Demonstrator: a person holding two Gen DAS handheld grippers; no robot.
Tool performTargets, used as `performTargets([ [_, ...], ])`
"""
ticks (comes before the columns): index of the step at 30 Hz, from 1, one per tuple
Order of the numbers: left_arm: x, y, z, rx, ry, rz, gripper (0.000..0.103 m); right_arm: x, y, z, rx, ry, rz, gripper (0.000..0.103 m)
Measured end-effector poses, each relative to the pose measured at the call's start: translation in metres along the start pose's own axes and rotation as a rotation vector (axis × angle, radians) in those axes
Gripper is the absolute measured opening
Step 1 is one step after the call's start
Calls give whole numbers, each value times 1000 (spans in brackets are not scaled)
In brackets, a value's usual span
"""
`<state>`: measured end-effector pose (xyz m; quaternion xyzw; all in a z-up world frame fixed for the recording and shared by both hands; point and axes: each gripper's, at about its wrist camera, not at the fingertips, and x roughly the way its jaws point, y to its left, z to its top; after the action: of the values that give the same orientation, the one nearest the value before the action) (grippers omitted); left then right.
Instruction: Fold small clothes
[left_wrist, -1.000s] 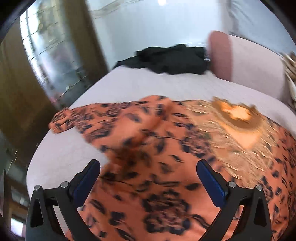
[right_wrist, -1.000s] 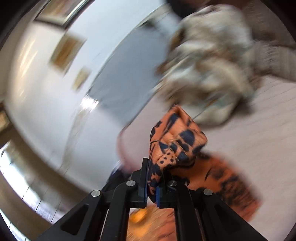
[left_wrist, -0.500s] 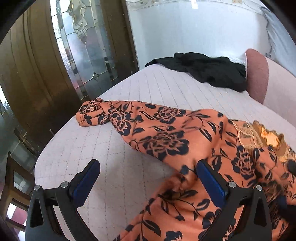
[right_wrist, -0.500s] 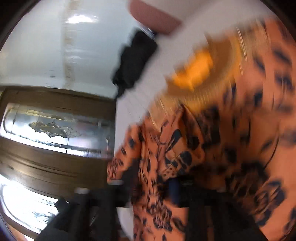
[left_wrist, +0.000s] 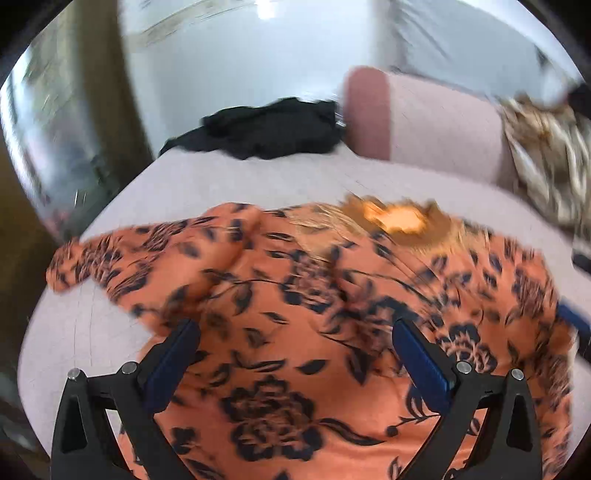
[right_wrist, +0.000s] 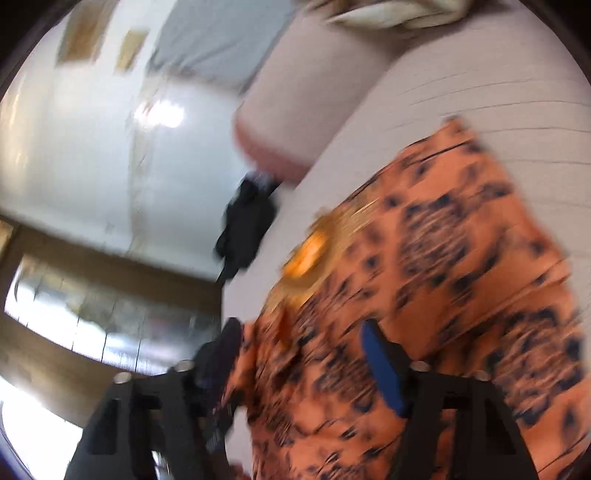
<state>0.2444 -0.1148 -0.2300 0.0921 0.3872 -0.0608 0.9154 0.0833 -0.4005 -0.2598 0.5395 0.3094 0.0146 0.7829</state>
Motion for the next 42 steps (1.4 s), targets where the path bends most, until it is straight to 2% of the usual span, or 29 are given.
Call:
performTargets([
  [2, 6, -18, -1, 42, -12, 53, 103, 1, -13, 16, 39, -41, -49, 47],
  [5, 25, -28, 2, 36, 31, 68, 103, 3, -27, 31, 79, -54, -99, 44],
  [7, 37, -25, 3, 4, 56, 77, 98, 6, -35, 36, 91, -77, -119, 44],
  [8, 41, -22, 4, -17, 64, 76, 81, 8, -38, 40, 104, -77, -134, 44],
  [9, 45, -19, 5, -33, 84, 66, 56, 16, -46, 41, 127, -54, -158, 44],
  [10, 50, -14, 4, -49, 111, 39, 45, 24, -52, 40, 145, -22, -177, 43],
  [11, 54, -11, 4, -66, 132, 8, 30, 33, -60, 40, 164, 25, -203, 35],
  [12, 56, -6, 3, -87, 142, -6, 20, 33, -65, 41, 172, 21, -198, 35],
  [14, 53, 3, 4, -120, 127, -19, 20, 29, -62, 44, 171, 7, -176, 36],
  [16, 47, 15, 9, -167, 114, -54, 20, 25, -51, 43, 118, 6, -140, 36],
  [18, 43, 28, 13, -195, 116, -74, 23, 26, -36, 38, 50, 13, -141, 36],
  [20, 43, 43, 16, -235, 123, -81, 28, 36, -25, 30, -19, 45, -183, 36],
  [22, 41, 68, 16, -303, 130, -76, 30, 51, -29, 23, -29, 128, -269, 36],
  [26, 27, 125, 19, -430, 85, -33, 36, 50, -19, 19, -71, 101, -282, 37],
  [28, 20, 160, 19, -512, 55, 0, 48, 51, -13, 15, -97, 105, -272, 37],
  [29, 17, 179, 16, -557, 45, 23, 61, 54, -12, 12, -104, 113, -279, 37],
  [30, 16, 194, 14, -592, 40, 59, 79, 58, -11, 10, -120, 115, -293, 38],
  [31, 13, 216, 8, -648, 32, 134, 84, 58, -11, 8, -134, 109, -300, 38],
  [33, 9, 252, -1, -735, 14, 201, 85, 60, -8, 6, -156, 107, -315, 38],
  [34, 11, 267, -5, -768, 16, 197, 86, 61, -6, 6, -158, 106, -315, 40],
  [35, 13, 280, -9, -797, 20, 180, 86, 61, -5, 6, -157, 106, -305, 48],
  [38, 36, 310, -21, -880, 90, 87, 86, 61, 0, 6, -161, 101, -282, 57],
  [40, 54, 323, -28, -944, 138, -13, 86, 65, 5, 3, -196, 96, -305, 59],
  [42, 67, 336, -34, -1029, 151, -107, 86, 69, 13, -1, -254, 87, -340, 61],
])
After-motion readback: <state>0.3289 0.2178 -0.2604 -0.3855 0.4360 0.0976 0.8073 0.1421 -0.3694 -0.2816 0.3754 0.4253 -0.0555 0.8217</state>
